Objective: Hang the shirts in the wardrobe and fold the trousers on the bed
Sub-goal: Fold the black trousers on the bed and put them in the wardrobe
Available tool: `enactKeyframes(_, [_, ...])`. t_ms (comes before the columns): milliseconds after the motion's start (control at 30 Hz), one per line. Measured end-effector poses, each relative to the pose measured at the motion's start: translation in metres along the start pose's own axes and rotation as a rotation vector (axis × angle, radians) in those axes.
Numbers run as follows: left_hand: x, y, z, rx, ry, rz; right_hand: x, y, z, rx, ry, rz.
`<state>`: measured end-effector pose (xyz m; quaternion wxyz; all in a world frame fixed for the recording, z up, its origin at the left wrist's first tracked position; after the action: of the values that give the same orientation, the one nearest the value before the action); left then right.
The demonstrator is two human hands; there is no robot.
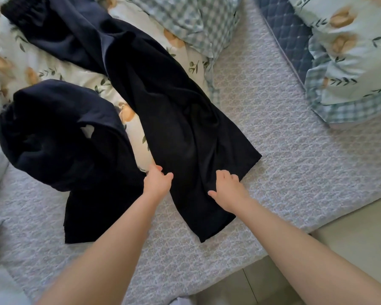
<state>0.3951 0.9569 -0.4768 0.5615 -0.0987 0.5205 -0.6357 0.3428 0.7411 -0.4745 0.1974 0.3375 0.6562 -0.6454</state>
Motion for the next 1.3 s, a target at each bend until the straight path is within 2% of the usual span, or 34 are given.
enactKeyframes(133, [0.011,0.016,-0.016,-0.065,-0.125,0.068,0.023,0.030,0.011,0.115,0.128,-0.139])
enactKeyframes(267, [0.031,0.022,-0.035,-0.038,-0.257,0.039,0.047,0.049,0.016,0.136,0.001,-0.226])
enactKeyframes(367, [0.059,0.008,-0.045,-0.015,-0.235,-0.121,0.051,0.053,0.017,0.165,-0.089,-0.133])
enactKeyframes(500, [0.062,-0.014,-0.060,0.003,-0.292,-0.096,0.039,0.054,0.024,0.101,-0.145,-0.031])
enactKeyframes(567, [0.058,-0.026,-0.066,-0.006,-0.356,-0.064,0.028,0.053,0.031,0.075,-0.060,-0.008])
enactKeyframes(700, [0.054,-0.054,-0.065,-0.036,-0.431,0.007,-0.008,0.032,0.051,0.101,0.302,0.082])
enactKeyframes(900, [0.052,-0.112,-0.044,-0.028,-0.560,0.176,-0.050,-0.034,0.070,-0.112,0.501,0.263])
enactKeyframes(1033, [0.056,-0.161,-0.034,-0.004,-0.649,0.254,-0.063,-0.088,0.082,-0.349,0.463,0.374])
enactKeyframes(1200, [0.057,-0.218,-0.002,0.135,-0.585,0.303,-0.072,-0.158,0.092,-0.472,0.354,0.461])
enactKeyframes(1300, [0.057,-0.247,0.012,0.097,-0.551,0.308,-0.083,-0.199,0.084,-0.571,0.395,0.479])
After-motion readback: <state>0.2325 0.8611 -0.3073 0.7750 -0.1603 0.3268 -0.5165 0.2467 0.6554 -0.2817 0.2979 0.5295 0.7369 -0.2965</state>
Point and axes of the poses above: each hand's wrist, its own y-axis towards the middle knuckle, its own x-axis out of the palm, z = x × y, the point moved 9 cm from there along y, towards the middle knuckle, and after that the axes turned 3 degrees about -y, right-handed, at the moved point
